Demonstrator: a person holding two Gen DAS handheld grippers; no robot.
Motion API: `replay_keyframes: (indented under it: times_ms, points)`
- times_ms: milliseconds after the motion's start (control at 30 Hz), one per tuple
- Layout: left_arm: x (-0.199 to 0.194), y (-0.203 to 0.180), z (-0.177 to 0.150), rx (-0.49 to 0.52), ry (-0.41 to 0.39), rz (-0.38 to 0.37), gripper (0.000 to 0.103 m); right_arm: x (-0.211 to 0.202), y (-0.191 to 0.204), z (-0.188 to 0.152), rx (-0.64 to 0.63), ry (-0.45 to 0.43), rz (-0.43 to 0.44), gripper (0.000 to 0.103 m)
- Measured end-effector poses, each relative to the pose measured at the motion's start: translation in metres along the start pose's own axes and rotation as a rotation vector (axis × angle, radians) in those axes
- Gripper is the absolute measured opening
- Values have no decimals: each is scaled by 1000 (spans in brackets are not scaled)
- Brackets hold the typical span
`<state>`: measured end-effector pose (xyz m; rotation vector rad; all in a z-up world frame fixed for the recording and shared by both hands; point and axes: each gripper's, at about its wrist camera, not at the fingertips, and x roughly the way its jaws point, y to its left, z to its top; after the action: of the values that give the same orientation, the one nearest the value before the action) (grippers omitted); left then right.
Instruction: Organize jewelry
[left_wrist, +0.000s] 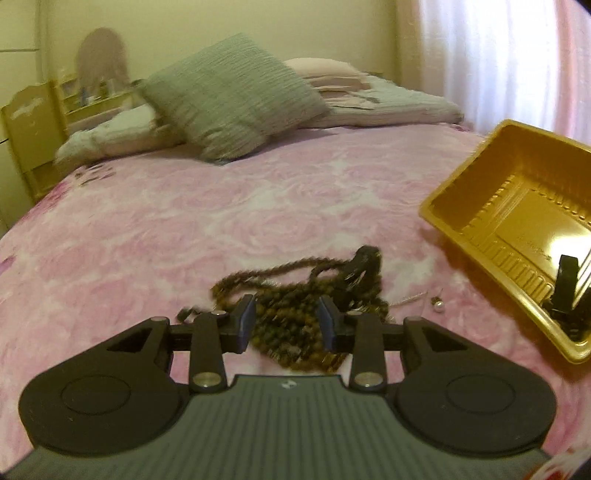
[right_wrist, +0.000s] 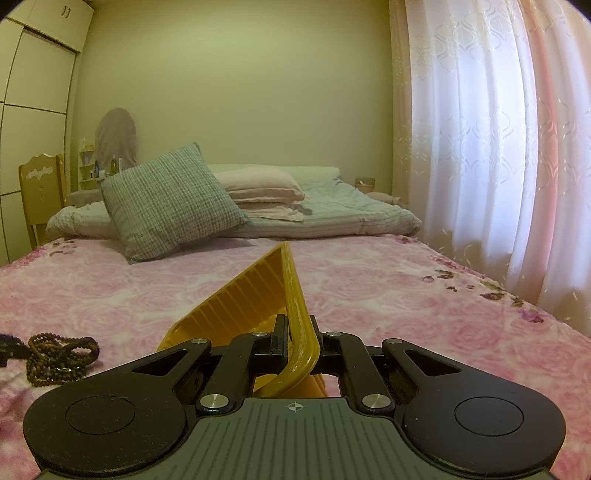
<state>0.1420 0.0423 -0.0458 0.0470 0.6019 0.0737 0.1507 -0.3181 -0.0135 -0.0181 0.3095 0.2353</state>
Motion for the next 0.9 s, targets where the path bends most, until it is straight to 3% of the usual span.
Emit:
replay_keyframes:
  times_ms: [133, 267, 467, 533, 900]
  points:
    - [16, 0, 8, 42, -2, -146, 33, 0, 0, 0, -4, 3, -2, 8]
    - [33, -10, 12, 138, 28, -205, 29, 0, 0, 0, -5, 5, -4, 8]
    - [57, -18, 13, 201, 80, -211, 24, 0, 0, 0, -5, 5, -4, 8]
    - [58, -18, 15, 199, 85, -212, 14, 1, 0, 0, -7, 5, -4, 8]
    - [30, -13, 25, 128, 83, -280, 14, 0, 0, 0, -6, 4, -4, 8]
